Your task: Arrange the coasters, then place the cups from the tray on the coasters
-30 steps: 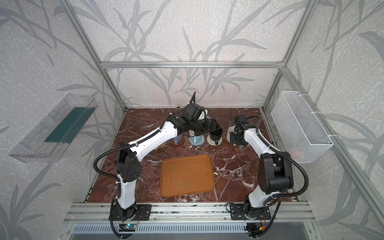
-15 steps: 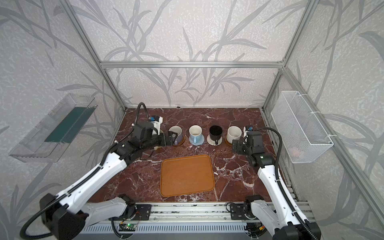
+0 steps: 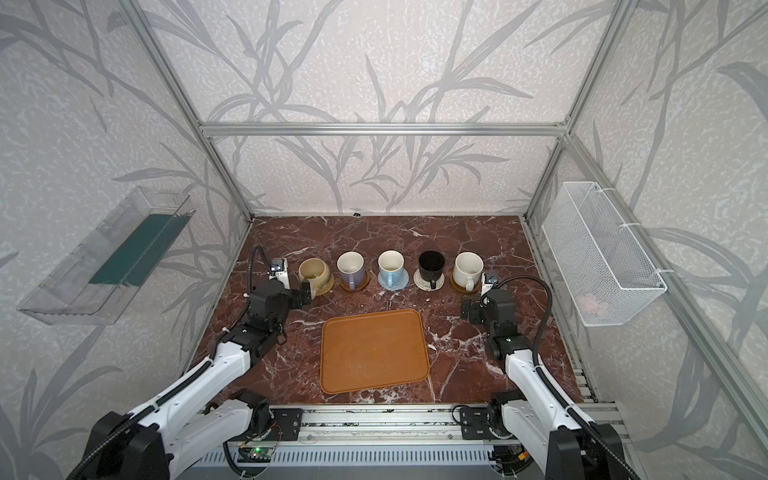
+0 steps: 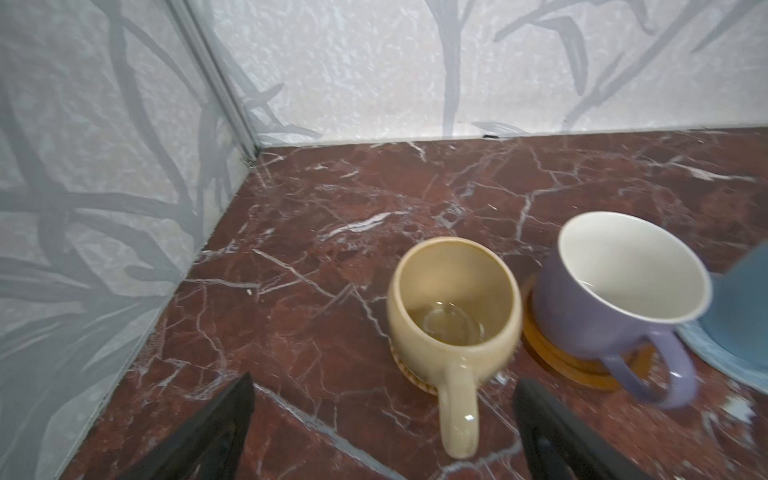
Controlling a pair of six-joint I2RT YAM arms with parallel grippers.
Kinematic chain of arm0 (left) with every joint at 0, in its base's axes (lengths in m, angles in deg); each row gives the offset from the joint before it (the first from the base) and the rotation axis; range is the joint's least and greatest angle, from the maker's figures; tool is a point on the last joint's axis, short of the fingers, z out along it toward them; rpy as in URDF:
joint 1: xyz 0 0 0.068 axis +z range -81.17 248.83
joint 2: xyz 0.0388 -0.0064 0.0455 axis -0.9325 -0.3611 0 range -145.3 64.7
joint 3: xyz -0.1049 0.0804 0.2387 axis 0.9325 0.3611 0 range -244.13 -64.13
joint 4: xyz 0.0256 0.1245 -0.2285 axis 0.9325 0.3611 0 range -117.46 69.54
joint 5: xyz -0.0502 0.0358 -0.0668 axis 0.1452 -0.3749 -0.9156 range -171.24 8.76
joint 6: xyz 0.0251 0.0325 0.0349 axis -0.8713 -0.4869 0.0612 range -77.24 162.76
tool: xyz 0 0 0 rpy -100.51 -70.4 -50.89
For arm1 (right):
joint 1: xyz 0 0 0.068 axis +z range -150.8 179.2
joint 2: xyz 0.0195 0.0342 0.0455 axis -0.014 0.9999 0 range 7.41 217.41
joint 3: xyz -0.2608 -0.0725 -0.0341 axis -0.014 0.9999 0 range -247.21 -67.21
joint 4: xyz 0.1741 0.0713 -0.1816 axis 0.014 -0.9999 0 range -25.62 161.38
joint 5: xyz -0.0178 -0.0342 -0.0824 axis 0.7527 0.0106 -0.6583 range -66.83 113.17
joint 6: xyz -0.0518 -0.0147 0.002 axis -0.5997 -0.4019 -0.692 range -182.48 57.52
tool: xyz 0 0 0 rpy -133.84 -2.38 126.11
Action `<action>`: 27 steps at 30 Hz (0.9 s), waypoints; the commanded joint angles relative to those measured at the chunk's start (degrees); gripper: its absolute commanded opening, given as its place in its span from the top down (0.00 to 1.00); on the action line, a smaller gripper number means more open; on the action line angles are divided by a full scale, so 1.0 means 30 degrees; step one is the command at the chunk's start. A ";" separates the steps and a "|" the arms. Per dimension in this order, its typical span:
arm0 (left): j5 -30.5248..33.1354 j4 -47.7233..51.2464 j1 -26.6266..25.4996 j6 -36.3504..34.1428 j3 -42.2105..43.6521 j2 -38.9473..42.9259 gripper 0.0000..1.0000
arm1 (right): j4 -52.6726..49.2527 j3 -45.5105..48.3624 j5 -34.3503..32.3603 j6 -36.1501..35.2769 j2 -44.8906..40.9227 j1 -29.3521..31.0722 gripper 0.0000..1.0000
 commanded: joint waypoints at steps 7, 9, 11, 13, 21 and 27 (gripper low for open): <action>0.0183 -0.9830 0.2802 -0.1317 0.2422 -0.5161 0.01 | 0.9584 0.0950 -0.0253 0.0441 0.4485 -0.1223 0.01; -0.0194 -1.2045 0.3139 -0.1728 0.2757 -0.6498 0.01 | 1.0307 0.0803 -0.0236 -0.0043 0.5047 -0.1405 0.01; -0.1184 -1.2664 0.3572 -0.1818 0.2670 -0.7054 0.01 | 1.0781 0.0619 -0.0223 -0.0102 0.5626 -0.1670 0.01; -0.1818 -1.3249 0.4106 -0.1177 0.2610 -0.7700 0.01 | 1.0874 0.0575 -0.0007 0.0477 0.5860 -0.2084 0.01; -0.2484 -1.5511 0.4481 -0.0966 0.2190 -1.0833 0.01 | 1.3275 -0.0161 0.2477 -0.0446 0.8614 -0.2297 0.01; -0.2816 -1.4105 0.4793 -0.0747 0.1485 -1.0825 0.01 | 1.3094 -0.0396 0.3183 -0.0789 0.8771 -0.2246 0.01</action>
